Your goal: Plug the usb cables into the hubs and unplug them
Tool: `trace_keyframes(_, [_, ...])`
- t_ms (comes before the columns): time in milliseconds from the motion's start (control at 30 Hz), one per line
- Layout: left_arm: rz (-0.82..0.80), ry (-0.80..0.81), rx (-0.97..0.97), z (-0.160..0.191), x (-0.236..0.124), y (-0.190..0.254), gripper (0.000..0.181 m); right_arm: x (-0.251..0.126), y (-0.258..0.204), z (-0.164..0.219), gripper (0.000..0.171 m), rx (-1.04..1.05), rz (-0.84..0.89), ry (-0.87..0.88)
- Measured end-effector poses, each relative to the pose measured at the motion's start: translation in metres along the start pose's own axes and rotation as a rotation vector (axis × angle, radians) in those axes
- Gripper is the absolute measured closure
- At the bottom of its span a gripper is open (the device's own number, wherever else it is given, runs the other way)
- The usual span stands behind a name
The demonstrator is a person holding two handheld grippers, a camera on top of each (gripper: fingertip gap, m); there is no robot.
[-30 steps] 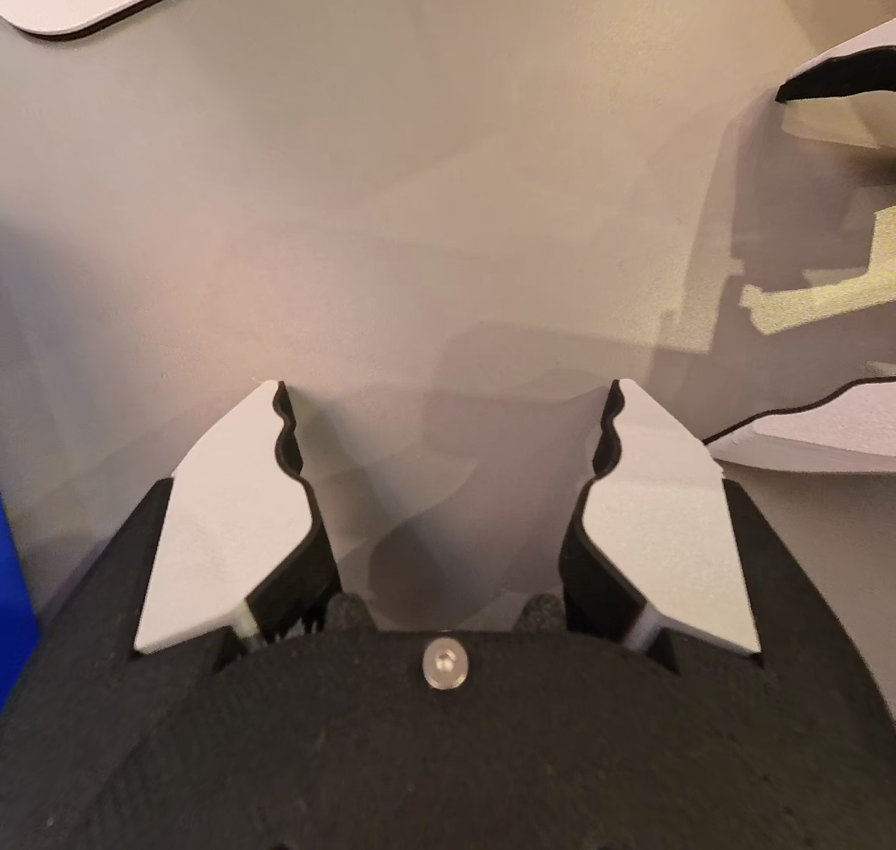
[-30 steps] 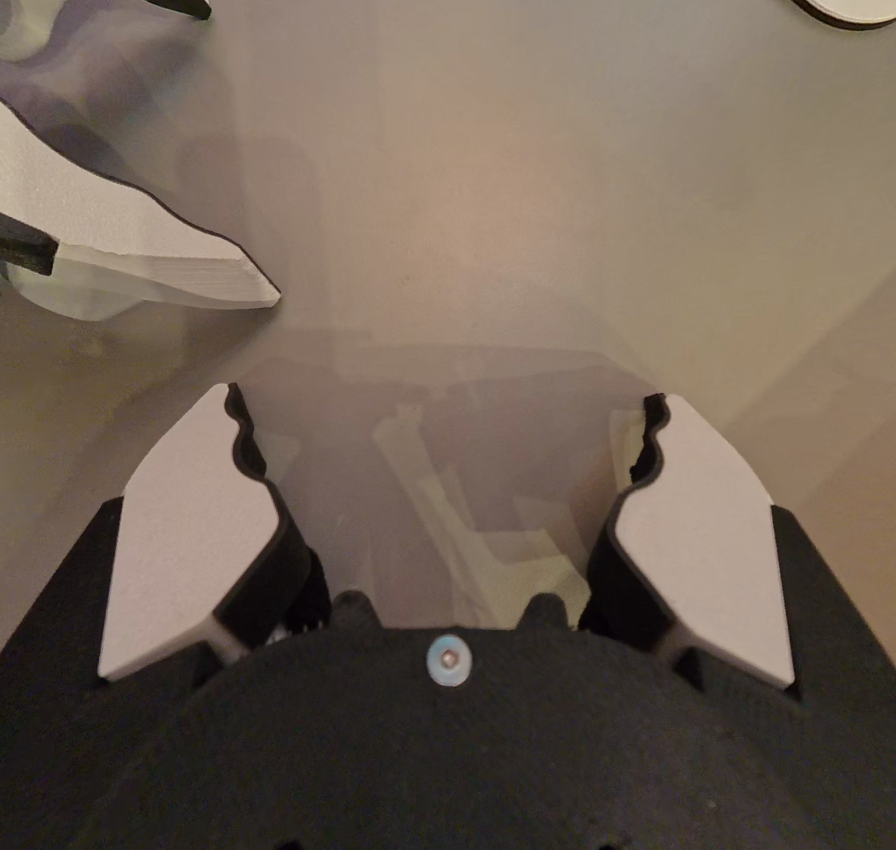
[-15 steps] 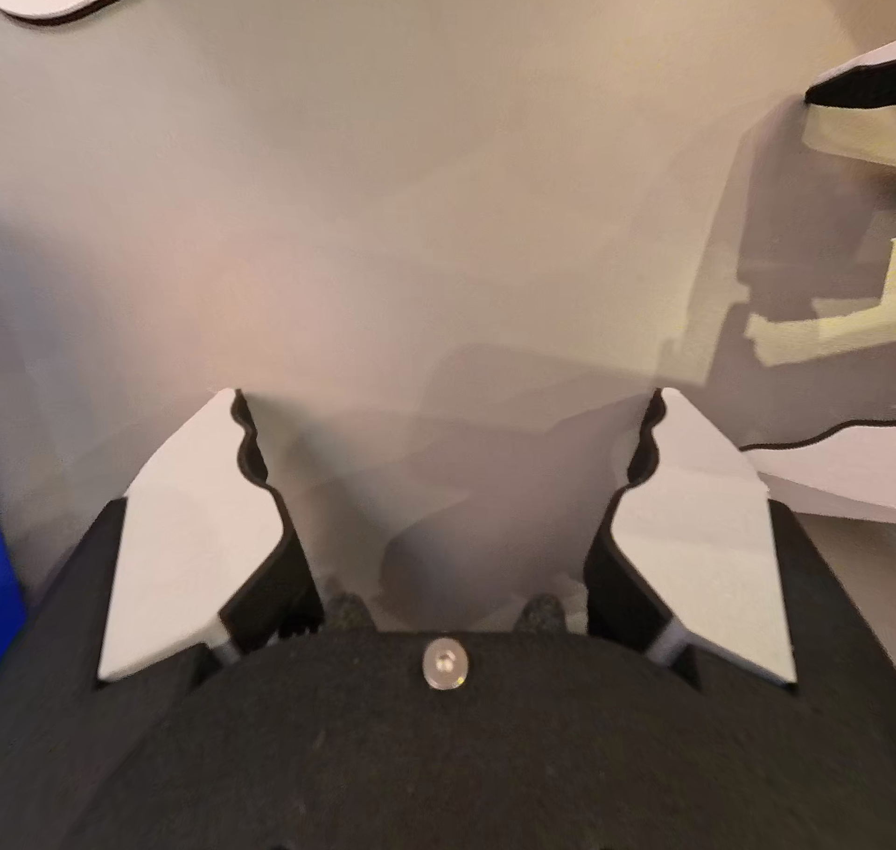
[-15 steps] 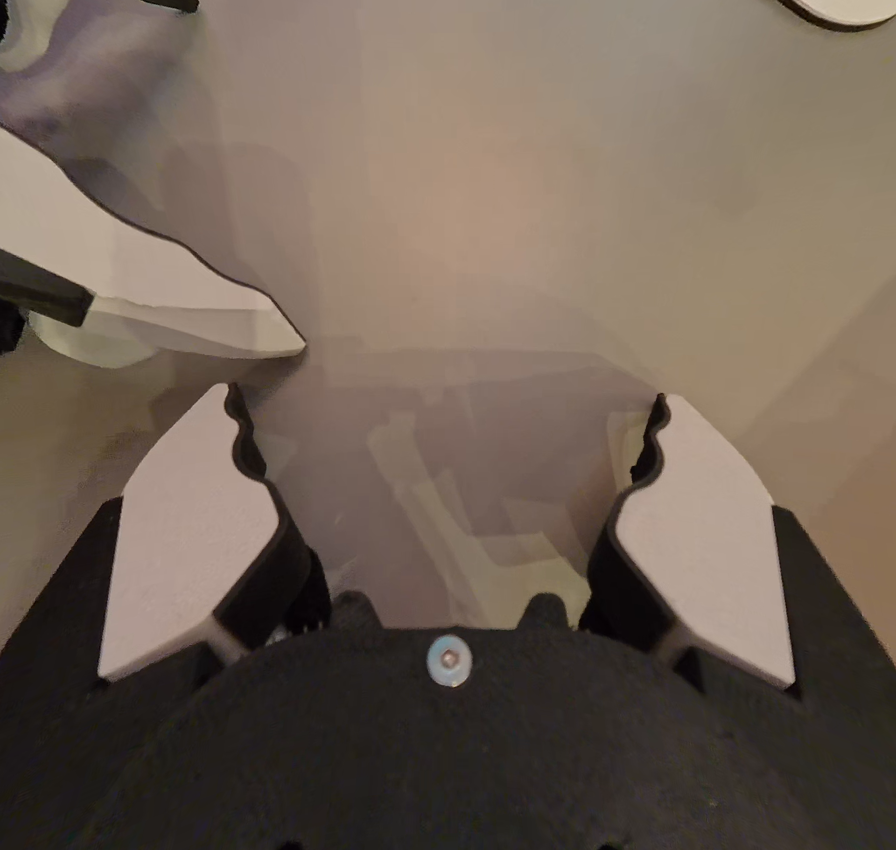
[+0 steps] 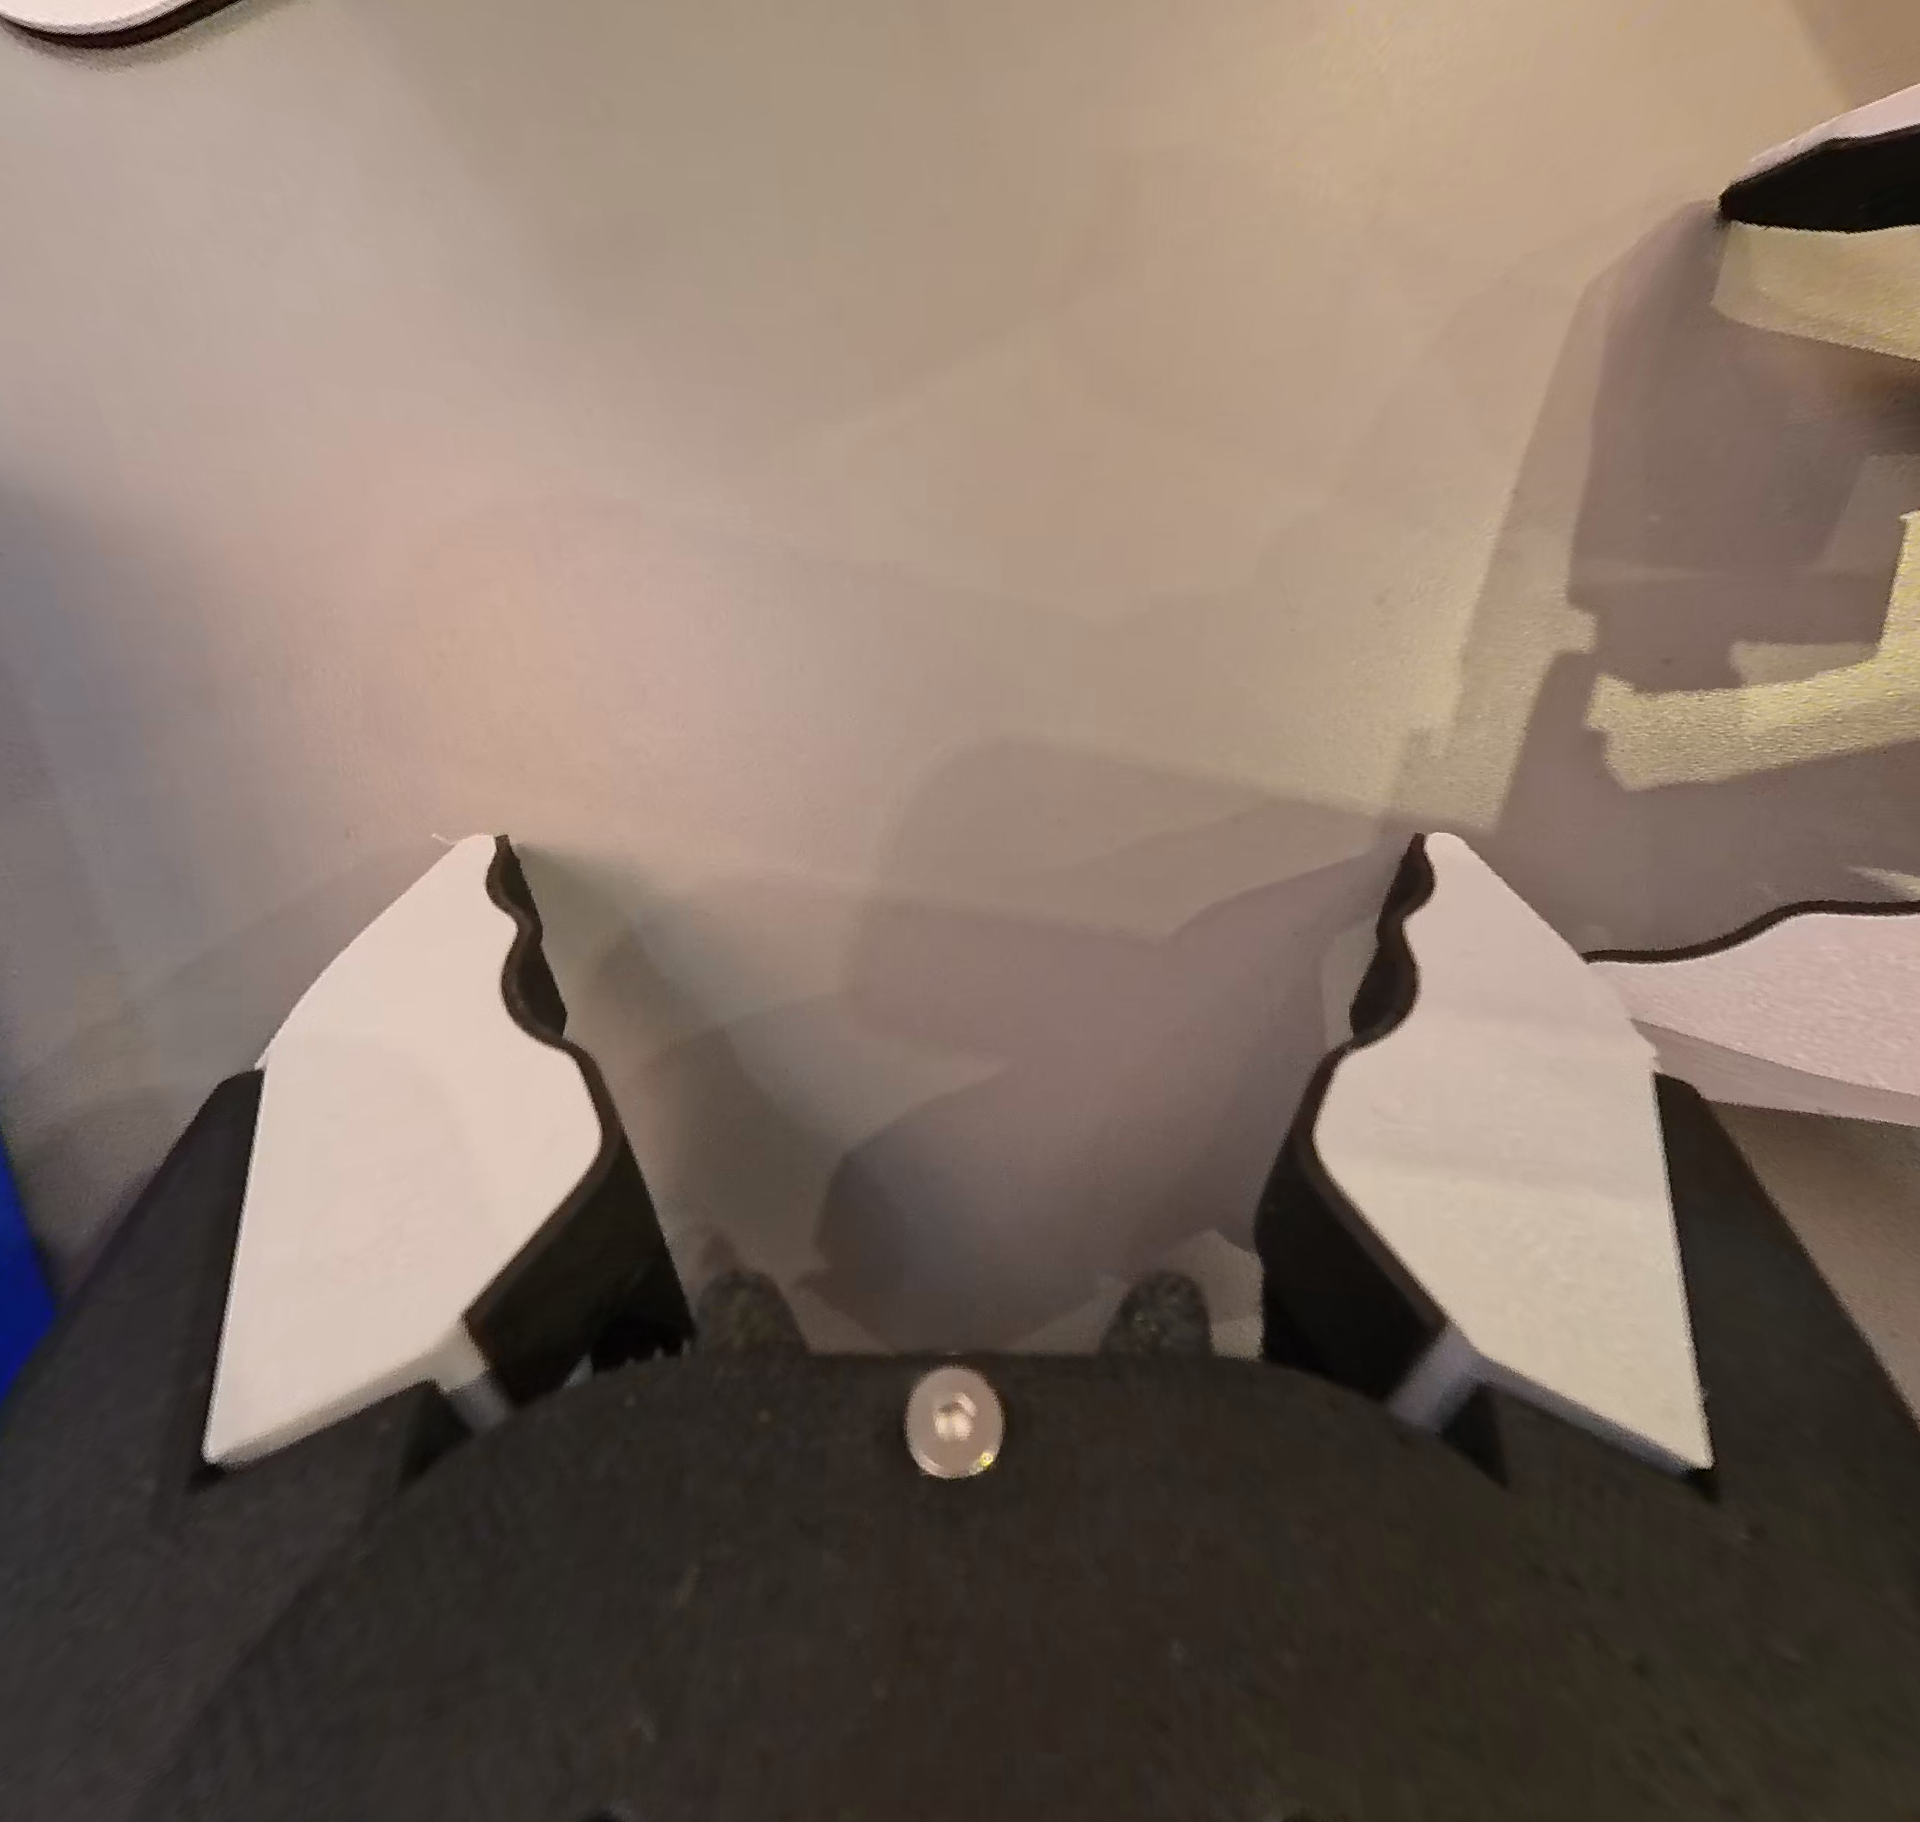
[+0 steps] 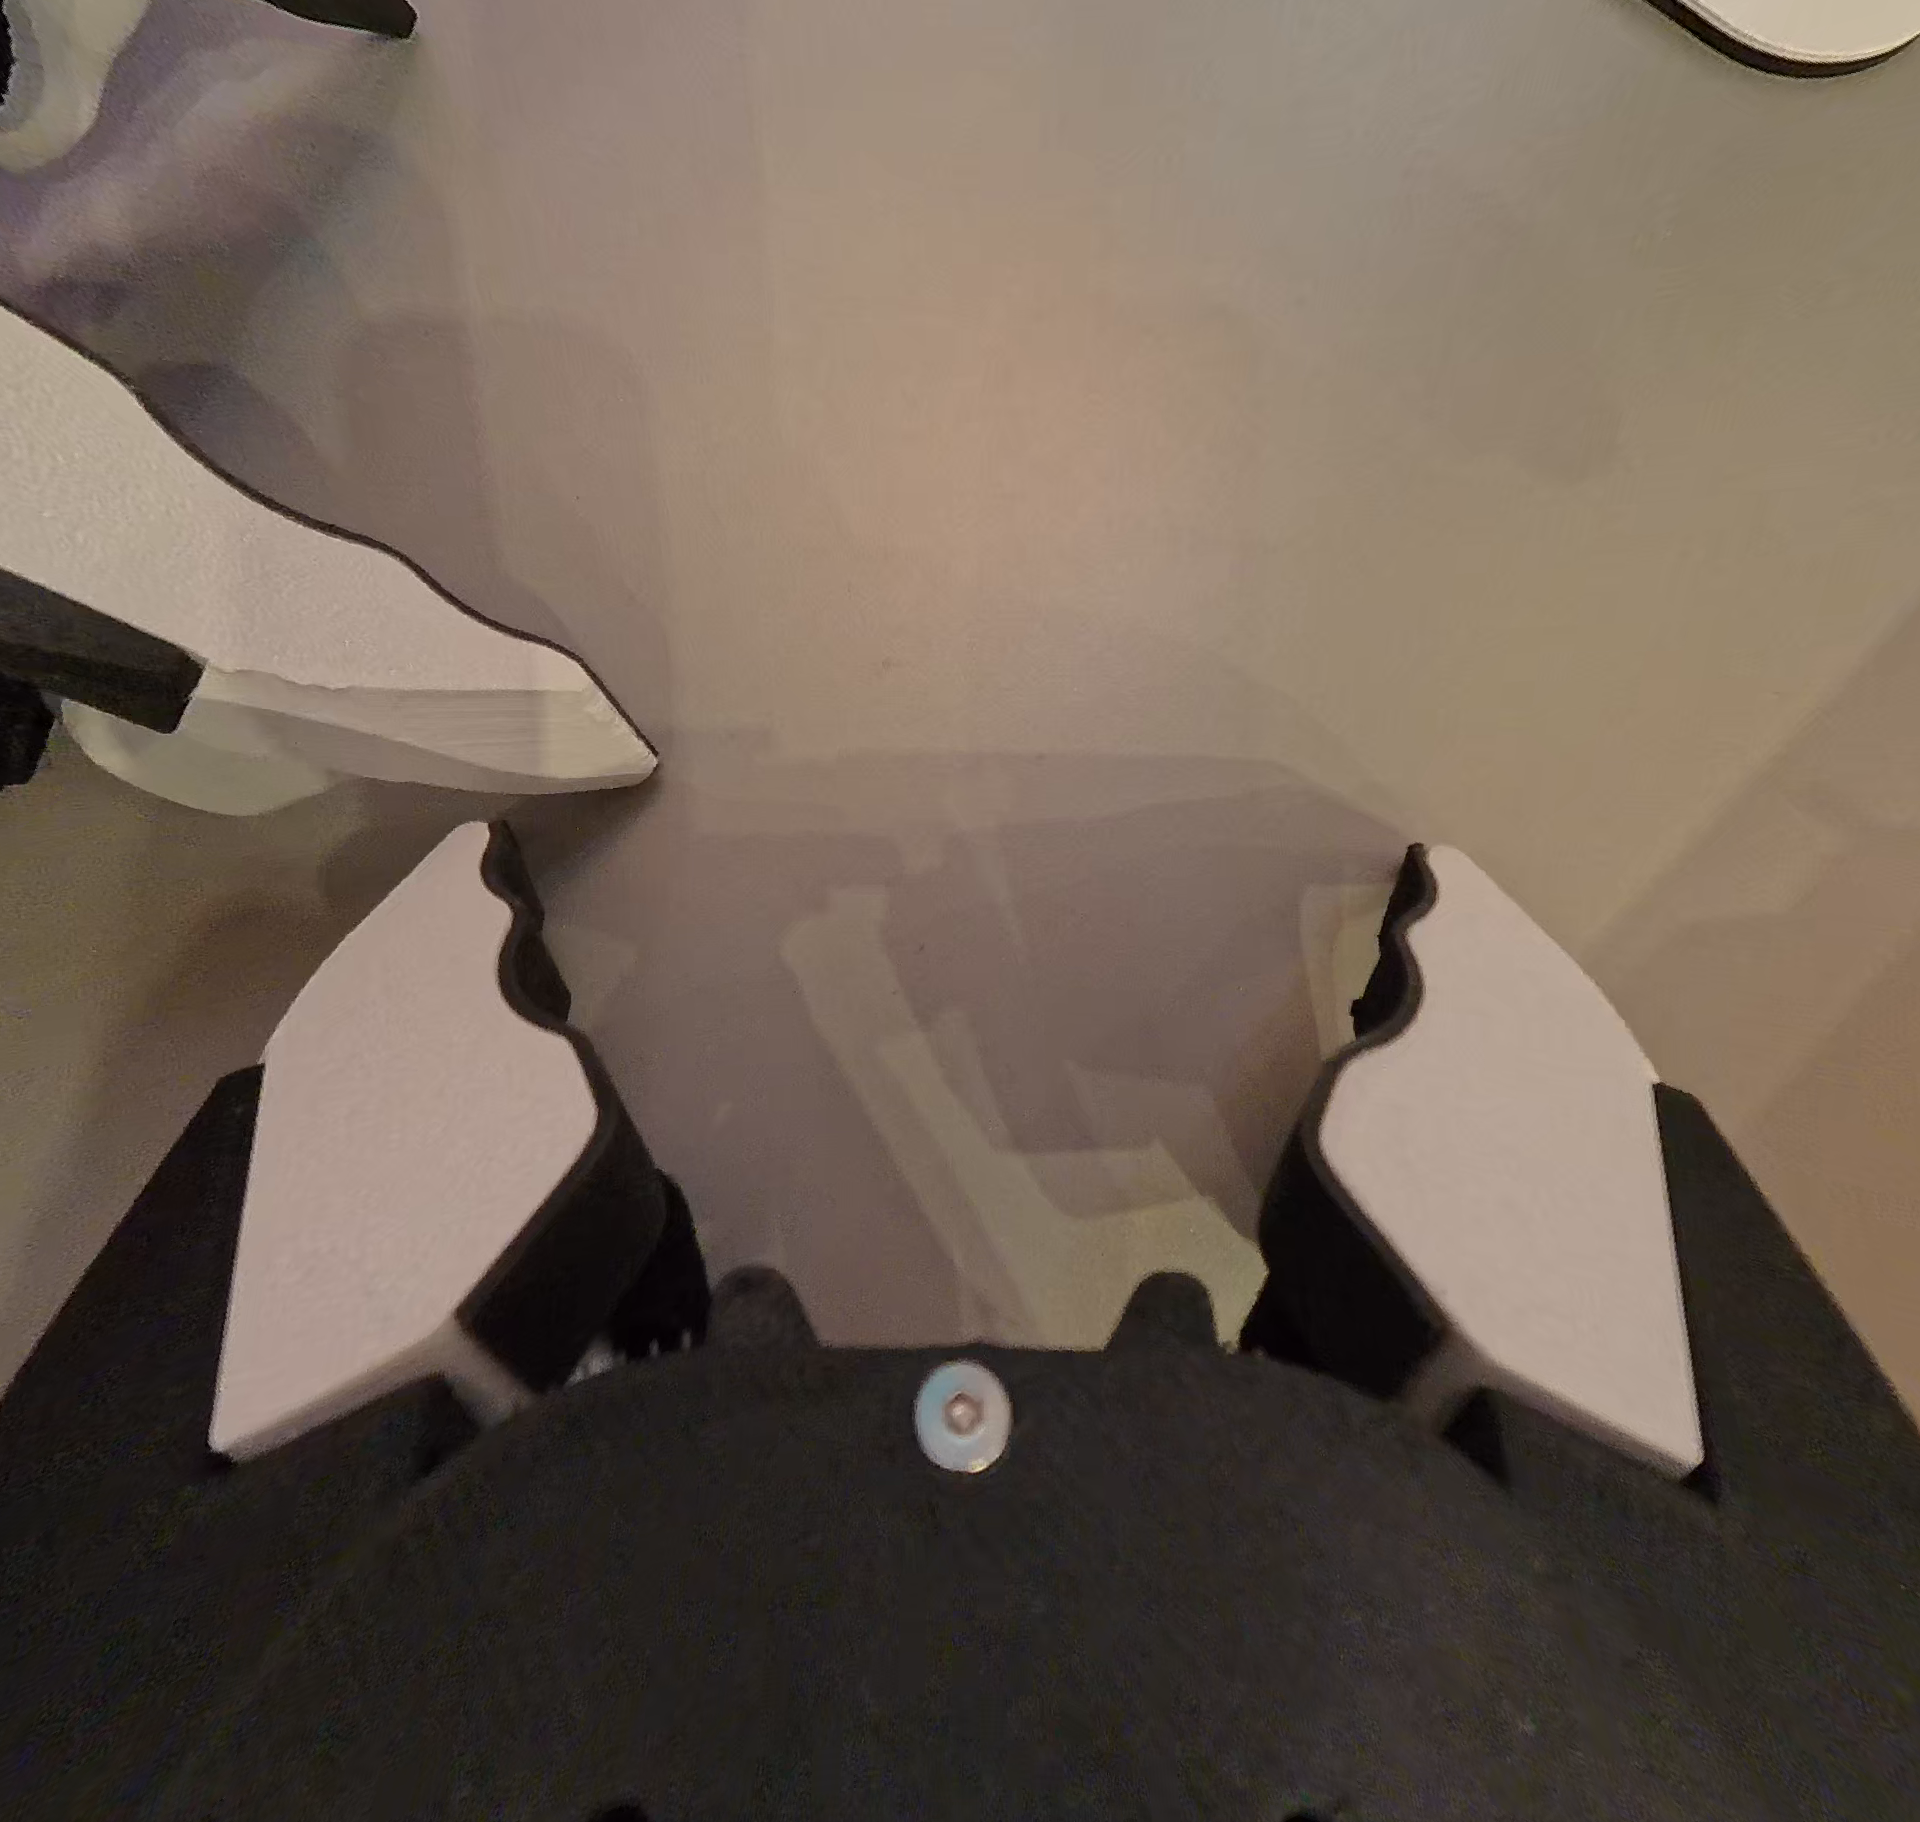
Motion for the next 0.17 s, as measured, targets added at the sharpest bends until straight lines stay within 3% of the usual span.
trace_keyframes(167, [0.0,0.0,0.0,-0.0001,0.0,0.0002,0.035,0.0017,0.0021,0.0017,0.025,-0.001,0.001,0.002])
Point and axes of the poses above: each gripper's, where its closed fingertips meet, x out along the fingers, z out of its underside, y = z × x across the jaws, the point moved 3 cm from there along -x, back along the fingers, and after that the axes turned 10 degrees about -x, right-handed, at the moved point
